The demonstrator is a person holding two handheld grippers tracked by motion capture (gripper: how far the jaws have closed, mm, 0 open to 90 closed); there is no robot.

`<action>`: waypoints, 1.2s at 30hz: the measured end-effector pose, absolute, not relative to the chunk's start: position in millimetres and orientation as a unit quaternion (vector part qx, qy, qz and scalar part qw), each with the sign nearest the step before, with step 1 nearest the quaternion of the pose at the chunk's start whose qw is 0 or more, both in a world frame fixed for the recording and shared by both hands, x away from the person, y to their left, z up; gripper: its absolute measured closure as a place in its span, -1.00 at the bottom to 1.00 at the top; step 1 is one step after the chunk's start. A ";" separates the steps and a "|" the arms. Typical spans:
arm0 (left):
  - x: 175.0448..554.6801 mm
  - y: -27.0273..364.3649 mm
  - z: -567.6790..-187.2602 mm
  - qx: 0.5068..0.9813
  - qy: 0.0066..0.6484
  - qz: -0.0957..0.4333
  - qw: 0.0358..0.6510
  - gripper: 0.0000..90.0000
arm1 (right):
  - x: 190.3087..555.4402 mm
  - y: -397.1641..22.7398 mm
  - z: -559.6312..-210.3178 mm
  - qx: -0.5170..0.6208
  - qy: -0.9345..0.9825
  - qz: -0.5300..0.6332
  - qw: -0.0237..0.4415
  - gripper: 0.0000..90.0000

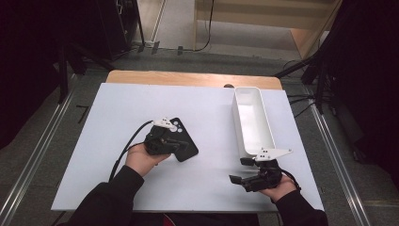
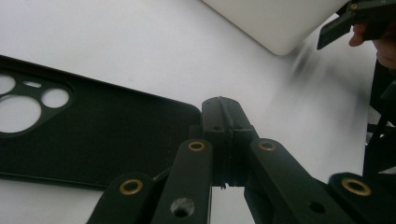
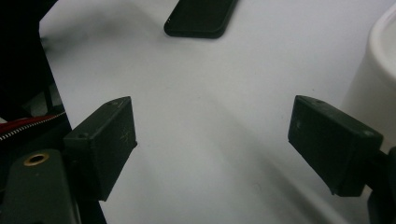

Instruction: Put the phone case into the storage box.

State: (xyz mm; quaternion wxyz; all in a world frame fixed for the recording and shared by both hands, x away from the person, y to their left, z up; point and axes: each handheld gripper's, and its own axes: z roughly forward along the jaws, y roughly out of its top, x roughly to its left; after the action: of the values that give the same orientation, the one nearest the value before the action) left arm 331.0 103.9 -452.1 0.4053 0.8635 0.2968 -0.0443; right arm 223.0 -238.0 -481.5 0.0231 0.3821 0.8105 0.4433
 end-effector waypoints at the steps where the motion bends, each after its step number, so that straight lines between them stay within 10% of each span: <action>1: 330.5 103.4 -452.8 0.865 0.295 -0.043 0.402 0.98 | 223.0 -238.1 -481.5 0.382 0.810 0.444 0.023 -0.70; 36: 329.5 106.0 -497.1 0.886 0.306 -0.029 0.348 0.97 | 222.7 -237.4 -481.6 0.379 0.811 0.445 0.022 -0.70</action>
State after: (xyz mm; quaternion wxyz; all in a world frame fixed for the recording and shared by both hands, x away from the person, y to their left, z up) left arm 329.5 106.0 -497.1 0.3475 0.8858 0.3062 -0.0288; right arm 222.7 -237.4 -481.6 0.0221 0.3794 0.8110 0.4448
